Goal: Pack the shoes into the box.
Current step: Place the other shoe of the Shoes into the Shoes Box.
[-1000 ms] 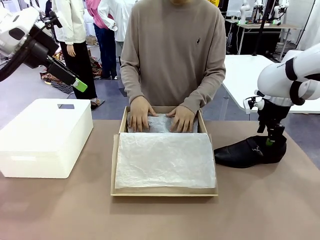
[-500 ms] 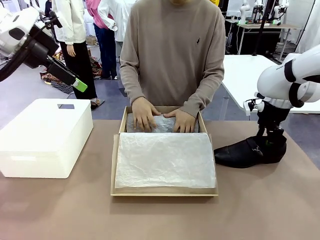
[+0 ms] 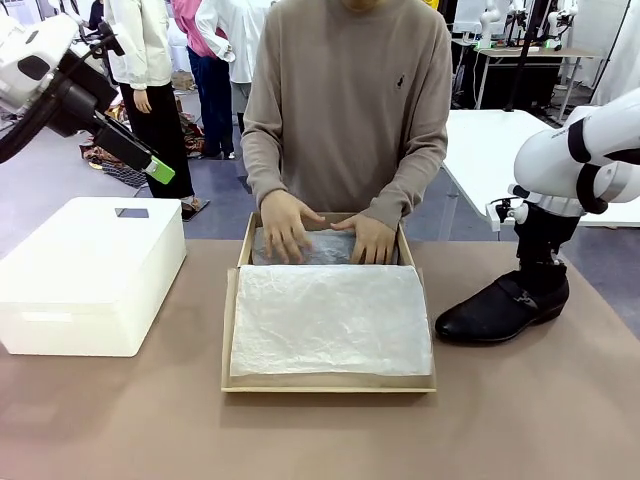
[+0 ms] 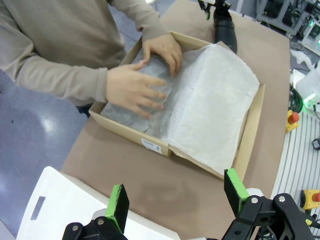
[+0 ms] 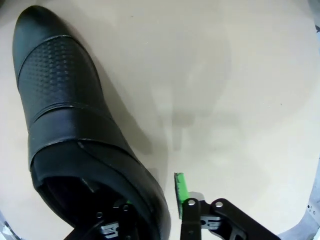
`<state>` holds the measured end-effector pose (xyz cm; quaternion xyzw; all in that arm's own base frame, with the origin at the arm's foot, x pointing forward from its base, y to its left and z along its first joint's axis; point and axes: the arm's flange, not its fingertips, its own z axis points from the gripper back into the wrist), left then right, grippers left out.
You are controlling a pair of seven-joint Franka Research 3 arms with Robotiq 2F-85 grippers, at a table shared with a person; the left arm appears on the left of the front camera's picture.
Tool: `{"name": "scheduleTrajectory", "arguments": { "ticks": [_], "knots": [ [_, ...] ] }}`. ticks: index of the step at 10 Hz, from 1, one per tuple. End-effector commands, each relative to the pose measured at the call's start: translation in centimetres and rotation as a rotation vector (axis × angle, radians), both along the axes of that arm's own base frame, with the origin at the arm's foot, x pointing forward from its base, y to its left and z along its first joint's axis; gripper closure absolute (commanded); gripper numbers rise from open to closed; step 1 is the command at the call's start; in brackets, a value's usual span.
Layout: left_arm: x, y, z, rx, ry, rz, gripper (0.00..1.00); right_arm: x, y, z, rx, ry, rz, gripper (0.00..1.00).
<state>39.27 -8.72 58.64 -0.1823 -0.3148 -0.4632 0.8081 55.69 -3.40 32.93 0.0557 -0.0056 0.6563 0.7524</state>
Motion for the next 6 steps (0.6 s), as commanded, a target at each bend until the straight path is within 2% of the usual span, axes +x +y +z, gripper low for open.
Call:
{"name": "scheduleTrajectory", "arguments": {
  "ticks": [1,6],
  "knots": [
    [0.0,-0.1,-0.1,-0.024,-0.004,0.006,0.00,0.4,-0.5,0.2,0.031,-0.004,0.027,1.00],
    [0.0,-0.1,-0.1,-0.024,-0.004,0.006,0.00,-0.1,-1.5,2.0,0.051,-0.008,-0.033,1.00]
  ]
}}
